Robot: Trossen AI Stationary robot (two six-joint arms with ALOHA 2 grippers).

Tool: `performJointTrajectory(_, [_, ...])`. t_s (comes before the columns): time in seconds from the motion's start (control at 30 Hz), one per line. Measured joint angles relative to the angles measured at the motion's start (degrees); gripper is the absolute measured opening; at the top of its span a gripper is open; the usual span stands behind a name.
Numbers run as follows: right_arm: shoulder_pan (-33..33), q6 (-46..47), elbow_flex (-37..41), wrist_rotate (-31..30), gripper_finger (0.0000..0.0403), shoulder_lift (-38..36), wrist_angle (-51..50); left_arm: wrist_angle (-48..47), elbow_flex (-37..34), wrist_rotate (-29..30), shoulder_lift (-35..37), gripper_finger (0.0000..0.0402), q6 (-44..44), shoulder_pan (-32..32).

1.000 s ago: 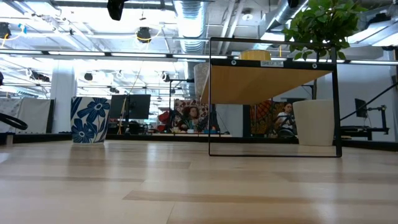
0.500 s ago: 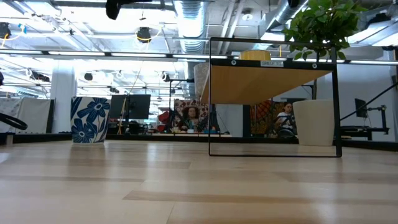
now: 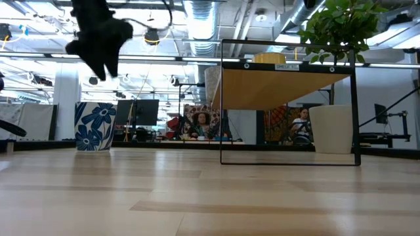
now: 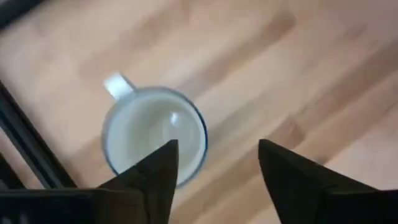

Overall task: Place coffee mugs
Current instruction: Put the white patterned mug on the shelf

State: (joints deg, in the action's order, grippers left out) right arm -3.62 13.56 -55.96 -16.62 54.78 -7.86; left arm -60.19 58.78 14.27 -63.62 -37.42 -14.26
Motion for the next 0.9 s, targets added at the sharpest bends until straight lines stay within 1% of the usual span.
performJointTrajectory(0.1, [0.0, -0.1, 0.0, 0.0, 0.0223, 0.0, -0.1, 0.2, -1.1, -0.1, -3.5, 0.0226, -1.1, 0.0])
performJointTrajectory(0.17, [0.0, -0.1, 0.0, 0.0, 0.0223, 0.0, -0.7, 0.1, -1.7, 0.1, -5.9, 0.023, -1.4, -0.3])
performJointTrajectory(0.33, [0.0, 0.0, 0.0, 0.0, 0.0223, 0.0, -1.3, -0.6, -1.9, 0.4, -10.9, 0.0231, -1.4, -1.4])
performJointTrajectory(0.47, [0.0, 0.0, 0.0, 0.0, 0.0223, 0.0, -2.1, -0.2, -1.9, -2.0, -14.8, 0.0232, -1.4, -2.2])
performJointTrajectory(0.67, [0.0, 0.0, 0.0, 0.0, 0.0223, 0.0, -2.5, 0.4, -1.9, -3.5, -20.9, 0.0228, -0.5, -2.8])
performJointTrajectory(0.73, [0.0, 0.0, 0.0, 0.0, 0.0223, 0.0, -2.6, 1.0, -1.9, -3.6, -21.9, 0.0214, -0.4, -2.8])
performJointTrajectory(0.8, [0.0, 0.0, 0.0, 0.0, 0.0223, 0.0, -2.6, 1.1, -1.9, -3.6, -22.1, 0.0189, -0.8, -2.8])
performJointTrajectory(0.83, [0.0, 0.0, 0.0, 0.0, 0.0223, 0.0, -2.6, 1.1, -1.9, -3.5, -22.1, 0.0171, -1.0, -2.8])
performJointTrajectory(0.9, [0.0, 0.0, 0.0, 0.0, 0.0223, 0.0, -2.6, 0.8, -1.9, -3.0, -21.7, 0.0122, -1.1, -2.8])
